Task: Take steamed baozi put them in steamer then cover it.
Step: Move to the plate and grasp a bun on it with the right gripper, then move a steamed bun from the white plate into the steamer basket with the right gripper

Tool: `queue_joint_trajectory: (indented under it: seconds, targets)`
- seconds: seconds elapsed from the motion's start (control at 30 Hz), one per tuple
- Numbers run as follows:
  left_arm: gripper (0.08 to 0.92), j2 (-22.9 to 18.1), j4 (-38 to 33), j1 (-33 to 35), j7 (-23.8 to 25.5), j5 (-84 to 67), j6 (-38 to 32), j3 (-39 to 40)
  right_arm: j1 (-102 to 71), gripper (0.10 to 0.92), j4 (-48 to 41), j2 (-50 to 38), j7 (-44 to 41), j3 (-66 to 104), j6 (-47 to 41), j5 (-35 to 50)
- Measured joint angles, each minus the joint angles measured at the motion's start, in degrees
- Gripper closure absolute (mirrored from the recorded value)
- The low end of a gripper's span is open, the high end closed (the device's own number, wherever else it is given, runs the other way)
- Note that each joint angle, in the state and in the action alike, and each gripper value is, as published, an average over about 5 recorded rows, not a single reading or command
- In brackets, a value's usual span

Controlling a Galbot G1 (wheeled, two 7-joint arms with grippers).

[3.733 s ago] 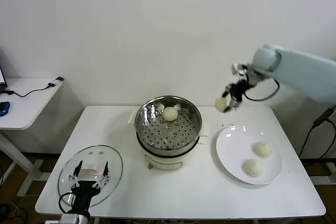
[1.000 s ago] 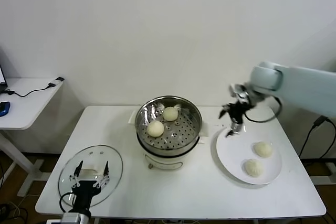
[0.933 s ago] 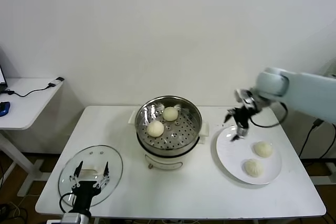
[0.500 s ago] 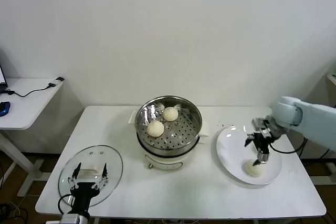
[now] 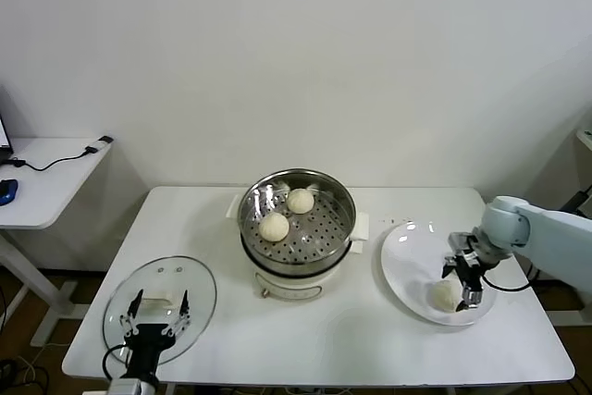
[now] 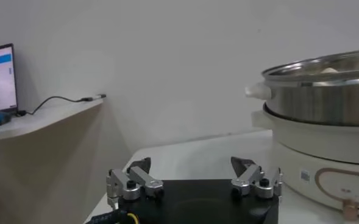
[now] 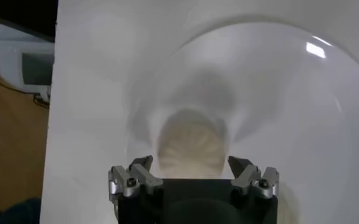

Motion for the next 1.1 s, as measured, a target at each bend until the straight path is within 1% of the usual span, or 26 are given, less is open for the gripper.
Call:
queue_joint_trajectory:
  seconds: [0.1, 0.37, 0.67, 0.83, 1.1]
  targets:
    - [0.177, -0.04, 0.07, 0.03, -0.01, 0.03, 0.0, -0.05, -0.55, 0.209, -0.52, 0.55, -0.26, 0.47, 0.09, -0.31]
    - [0.177, -0.08, 0.08, 0.05, -0.07, 0.04, 0.0, -0.11, -0.69, 0.323, -1.39, 1.22, -1.1, 0.65, 0.72, -0.86]
    - [0.177, -0.06, 0.07, -0.01, -0.11, 0.07, -0.01, 0.1, 1.8, 0.353, -2.79, 3.09, -2.06, -0.44, 3.03, -1.34]
    - [0.177, 0.04, -0.05, 0.12, -0.12, 0.32, 0.06, 0.16, 6.43, 0.358, -3.57, 5.42, -4.11, -2.11, 8.39, -2.8]
    - [0.177, -0.18, -0.43, 0.31, -0.35, 1.13, 0.33, 0.52, 18.25, 0.358, -6.93, 13.11, -8.41, -4.97, 21.06, -4.71]
